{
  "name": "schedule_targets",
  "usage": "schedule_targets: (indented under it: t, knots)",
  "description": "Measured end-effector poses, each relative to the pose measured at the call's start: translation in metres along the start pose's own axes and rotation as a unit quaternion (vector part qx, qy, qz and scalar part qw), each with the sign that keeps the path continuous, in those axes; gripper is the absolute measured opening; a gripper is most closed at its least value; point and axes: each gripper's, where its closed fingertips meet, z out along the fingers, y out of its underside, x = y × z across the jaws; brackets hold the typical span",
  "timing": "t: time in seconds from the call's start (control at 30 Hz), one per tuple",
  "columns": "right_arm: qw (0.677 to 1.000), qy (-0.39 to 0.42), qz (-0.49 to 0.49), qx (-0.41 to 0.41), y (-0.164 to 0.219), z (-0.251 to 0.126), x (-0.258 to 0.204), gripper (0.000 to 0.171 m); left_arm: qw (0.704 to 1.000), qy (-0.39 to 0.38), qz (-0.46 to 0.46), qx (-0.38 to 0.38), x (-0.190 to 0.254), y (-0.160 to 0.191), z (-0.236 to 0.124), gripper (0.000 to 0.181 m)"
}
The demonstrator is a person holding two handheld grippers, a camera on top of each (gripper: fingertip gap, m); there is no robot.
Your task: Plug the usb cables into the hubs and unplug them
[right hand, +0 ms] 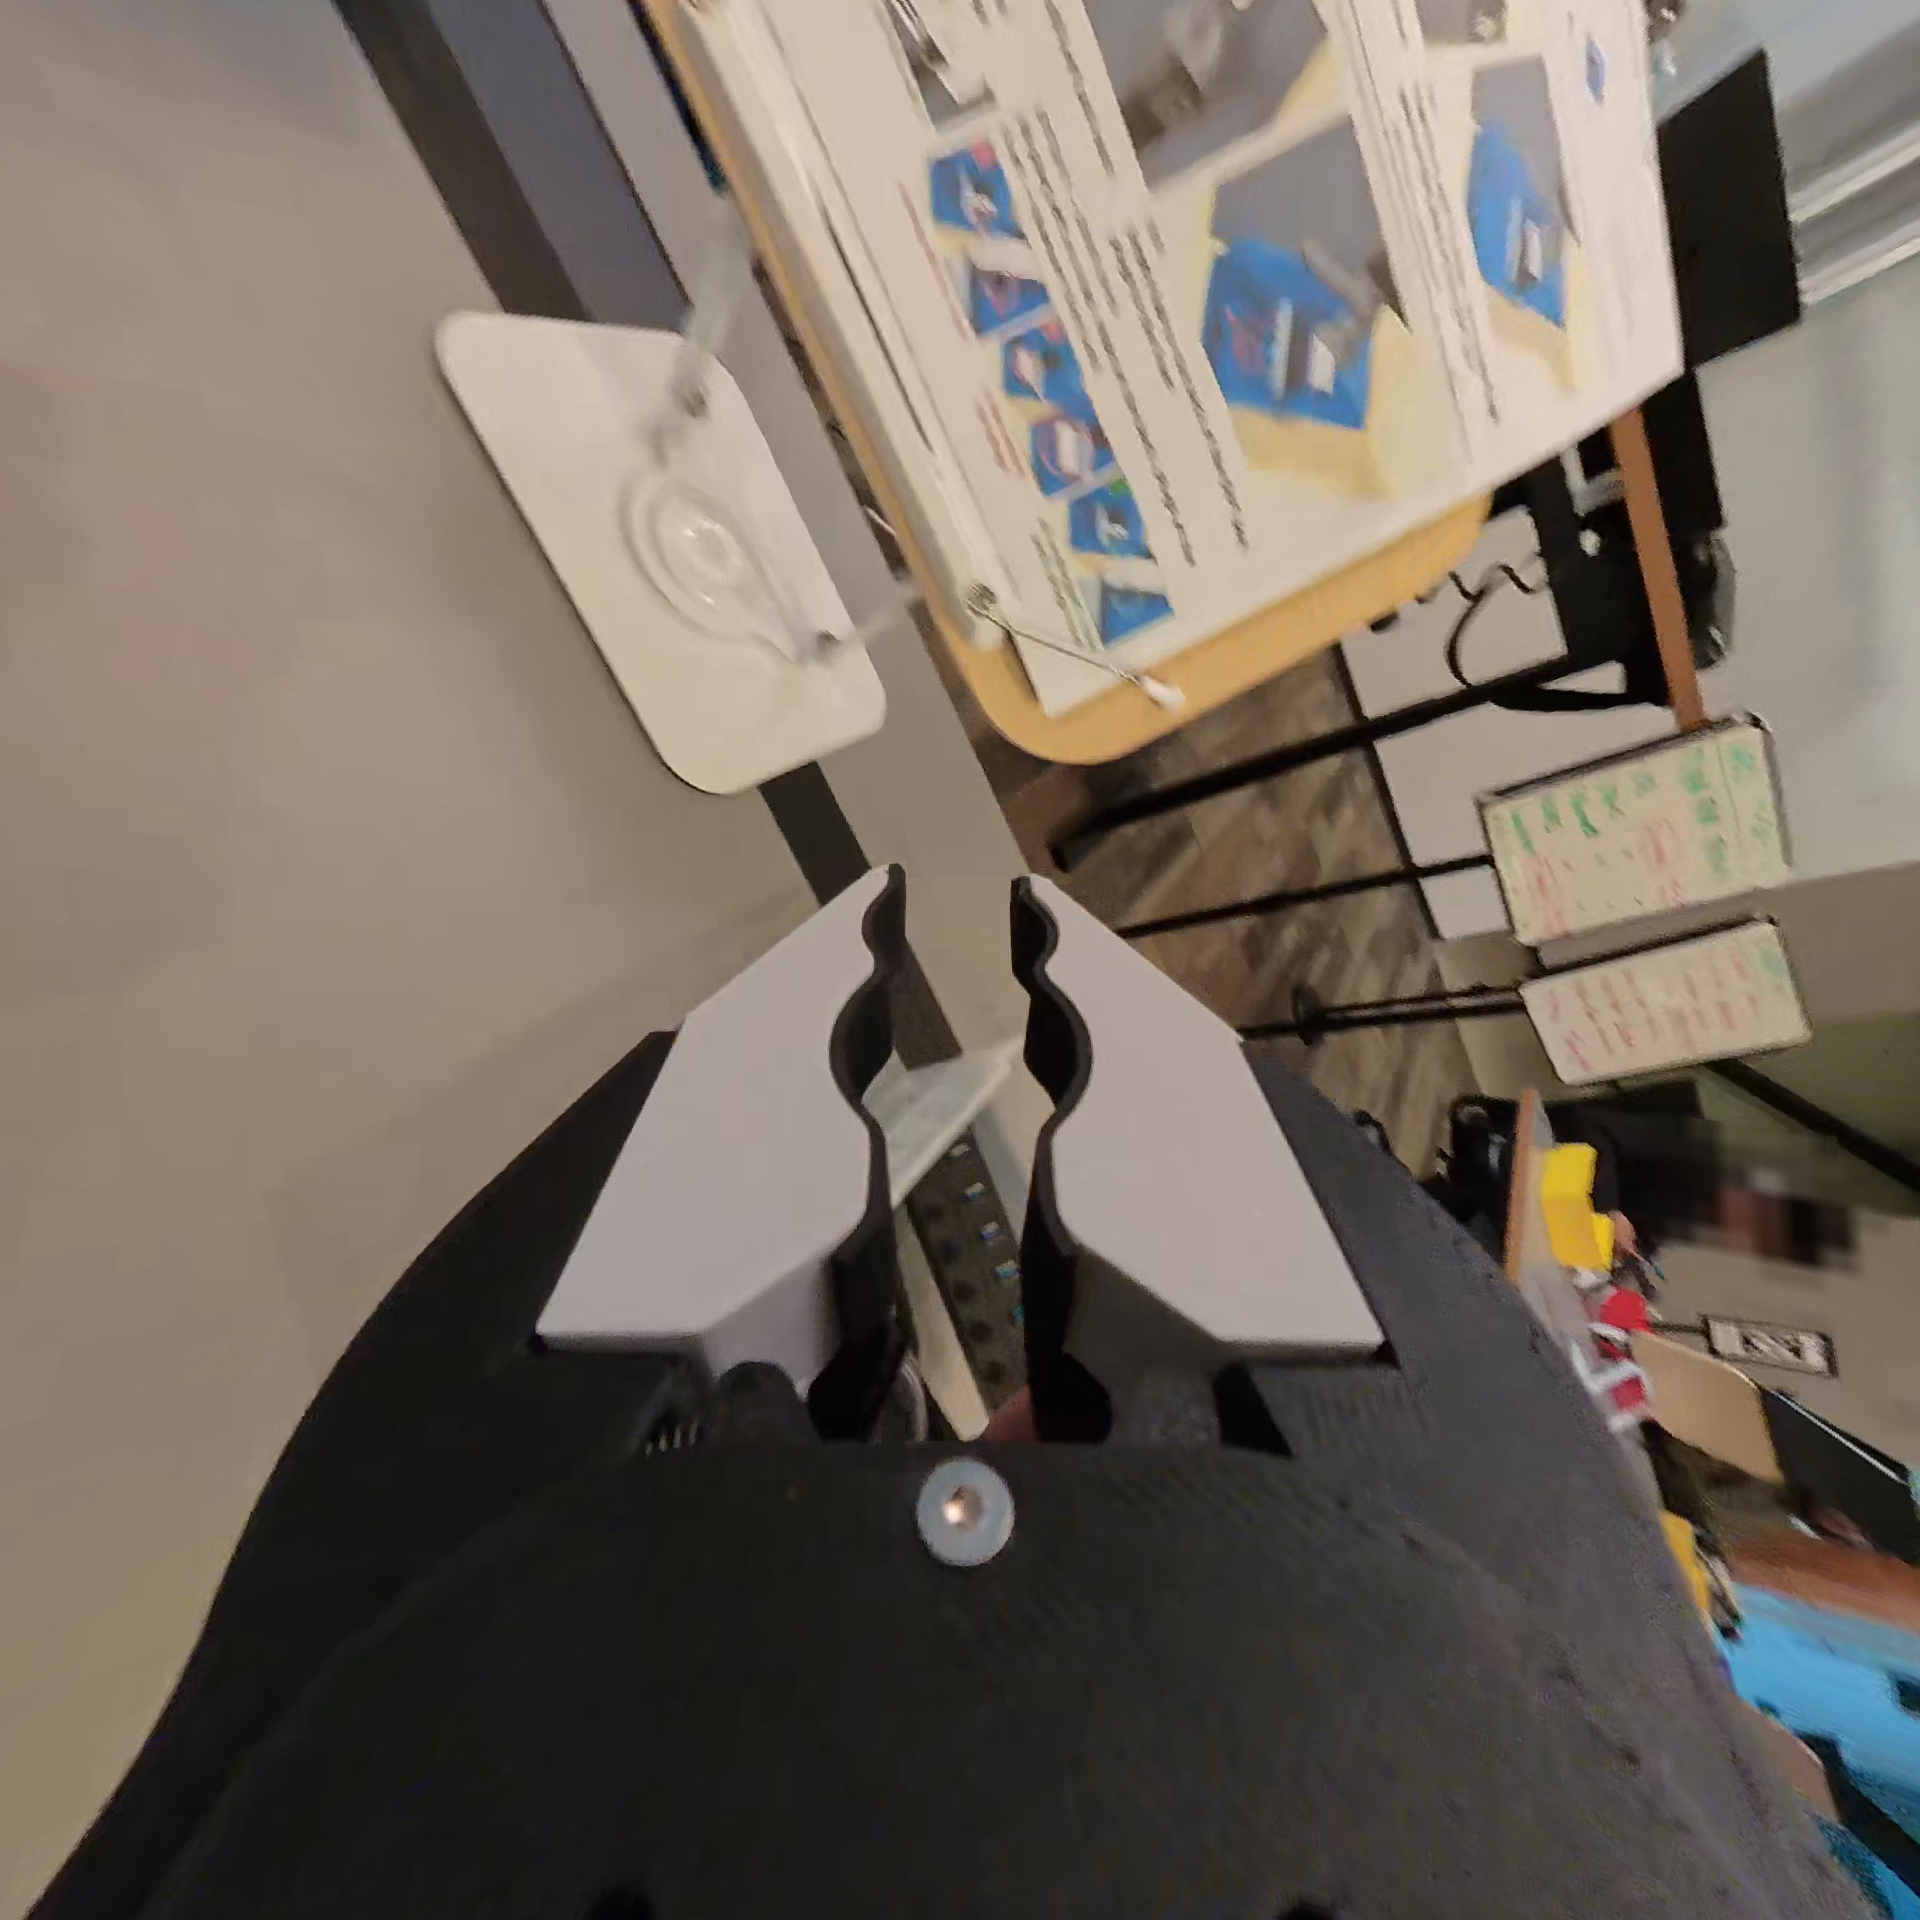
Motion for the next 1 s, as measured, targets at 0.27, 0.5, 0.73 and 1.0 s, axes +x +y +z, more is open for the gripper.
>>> schedule_targets:
  t: [0.27,0.5,0.73,1.0]
  knots:
    - [0.998,-0.048,-0.012,0.030,-0.014,0.018,-0.029,0.019,0.988,-0.068,-0.014,-0.135,-0.034,0.073,0.032,0.042]
    - [0.997,-0.067,-0.023,0.021,-0.002,0.033,-0.034,0.020,0.952,-0.091,0.029,-0.292,-0.078,0.155,0.061,0.047]
    - [0.997,-0.077,-0.023,0.022,0.000,0.037,-0.037,0.020,0.927,-0.035,0.003,-0.374,-0.071,0.208,0.076,0.046]
    - [0.996,-0.080,-0.024,0.020,0.002,0.040,-0.038,0.020,0.928,-0.054,-0.001,-0.369,-0.072,0.213,0.080,0.011]
